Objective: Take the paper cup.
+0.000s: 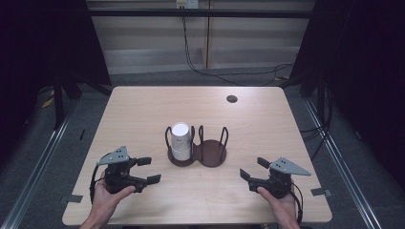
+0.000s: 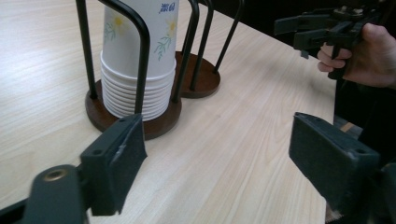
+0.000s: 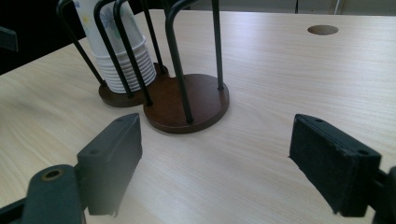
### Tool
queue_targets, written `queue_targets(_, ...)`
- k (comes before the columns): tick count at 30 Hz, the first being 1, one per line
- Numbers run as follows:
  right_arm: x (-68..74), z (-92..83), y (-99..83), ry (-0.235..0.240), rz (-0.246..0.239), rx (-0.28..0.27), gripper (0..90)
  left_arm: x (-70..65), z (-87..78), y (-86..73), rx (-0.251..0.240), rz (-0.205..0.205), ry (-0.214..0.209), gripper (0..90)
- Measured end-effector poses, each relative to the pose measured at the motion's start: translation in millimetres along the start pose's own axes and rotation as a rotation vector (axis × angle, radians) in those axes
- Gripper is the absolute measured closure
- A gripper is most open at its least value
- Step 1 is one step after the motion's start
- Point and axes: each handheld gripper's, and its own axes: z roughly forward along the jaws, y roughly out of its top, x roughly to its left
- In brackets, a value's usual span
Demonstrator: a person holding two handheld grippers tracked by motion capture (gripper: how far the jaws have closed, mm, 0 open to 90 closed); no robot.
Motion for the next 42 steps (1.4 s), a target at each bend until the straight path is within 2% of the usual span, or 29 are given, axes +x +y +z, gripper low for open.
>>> queue_targets(1, 1.0, -0.7, 0.1, -0.016, -0.007, 0.005, 18.3, -1.6, -2.9, 2.4, -0.014, 0.014, -0.002, 22.5)
queue_targets(6, 2.3, -3.1, 1.1, 0.005, -0.008, -0.007, 18.3, -1.1, -6.7, 7.7, -0.018, 0.021, -0.013, 24.4)
queue_targets(10, 5.1, -3.1, 1.3, 0.013, -0.02, 0.002, 18.3, -6.7, -6.3, 10.6, 0.02, 0.05, -0.016, 28.9)
queue_targets(11, 7.0, -4.8, 1.7, 0.002, -0.029, -0.007, 18.8, -9.2, -5.1, 13.1, 0.046, 0.061, -0.025, 29.3)
queue_targets(12, 7.3, -5.4, 1.8, -0.002, -0.031, -0.009, 19.0, -8.9, -4.4, 14.3, 0.048, 0.061, -0.042, 29.4)
queue_targets(13, 7.0, -5.3, 1.8, -0.001, -0.029, -0.008, 19.0, -9.0, -3.4, 16.3, 0.063, 0.07, -0.041, 29.7)
queue_targets(17, 5.9, -3.7, 1.4, 0.0, -0.021, 0.0, 18.9, -9.1, -1.3, 22.6, 0.073, 0.072, -0.058, 27.5)
queue_targets(19, 6.2, -1.2, 0.9, 0.005, -0.019, 0.011, 18.8, -11.5, 0.5, 28.4, 0.088, 0.087, -0.042, 27.5)
queue_targets(23, 8.9, 2.7, 0.6, 0.025, -0.028, 0.029, 18.5, -13.8, 2.9, 36.7, 0.102, 0.106, -0.042, 28.2)
queue_targets(24, 10.2, 3.5, 0.1, 0.034, -0.032, 0.042, 18.4, -13.6, 3.1, 40.5, 0.113, 0.12, -0.017, 28.3)
queue_targets(27, 10.5, 3.1, 0.0, 0.033, -0.035, 0.039, 18.4, -10.8, 2.8, 44.5, 0.107, 0.11, -0.002, 27.1)
queue_targets(32, 8.1, 4.3, -0.6, 0.029, -0.021, 0.035, 18.4, -4.3, 8.2, 57.7, 0.129, 0.11, 0.021, 25.6)
queue_targets(36, 9.3, 5.8, -0.7, 0.031, -0.03, 0.044, 18.4, -1.1, 9.3, 66.7, 0.11, 0.102, 0.015, 22.0)
queue_targets(42, 9.7, 5.6, -0.8, 0.036, -0.031, 0.044, 18.4, 1.6, 11.6, 80.6, 0.103, 0.113, 0.014, 22.7)
